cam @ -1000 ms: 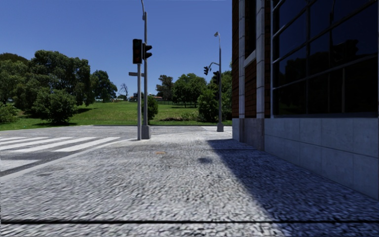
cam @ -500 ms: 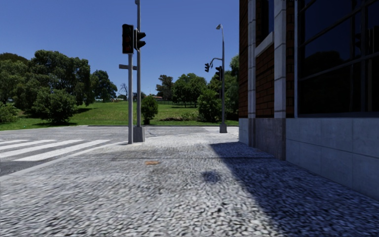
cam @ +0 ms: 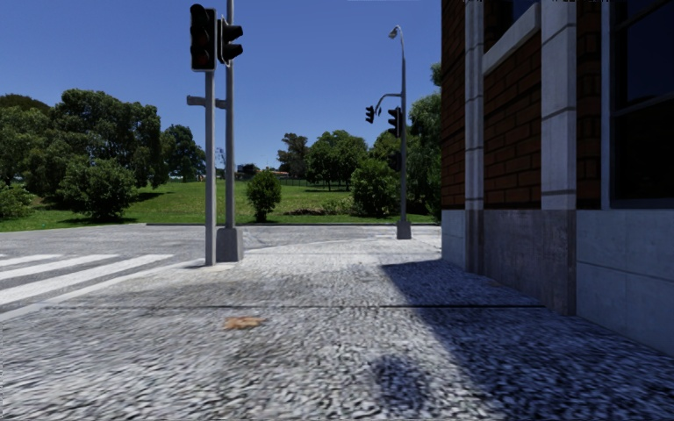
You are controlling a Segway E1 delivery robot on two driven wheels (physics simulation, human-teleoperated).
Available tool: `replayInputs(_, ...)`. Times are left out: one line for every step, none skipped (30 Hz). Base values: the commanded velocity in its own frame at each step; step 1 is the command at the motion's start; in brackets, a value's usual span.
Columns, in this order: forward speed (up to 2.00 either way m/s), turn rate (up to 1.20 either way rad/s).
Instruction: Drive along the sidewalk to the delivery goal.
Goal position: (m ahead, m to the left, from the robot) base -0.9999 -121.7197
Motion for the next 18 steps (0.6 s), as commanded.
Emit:
replayInputs(2.0,0.0)
replayInputs(2.0,0.0)
replayInputs(2.0,0.0)
replayInputs(2.0,0.0)
replayInputs(2.0,0.0)
replayInputs(2.0,0.0)
replayInputs(2.0,0.0)
replayInputs(2.0,0.0)
replayInputs(2.0,0.0)
replayInputs(2.0,0.0)
replayInputs(2.0,0.0)
replayInputs(2.0,0.0)
replayInputs(2.0,0.0)
replayInputs(2.0,0.0)
replayInputs(2.0,0.0)
replayInputs(2.0,0.0)
replayInputs(2.0,0.0)
replayInputs(2.0,0.0)
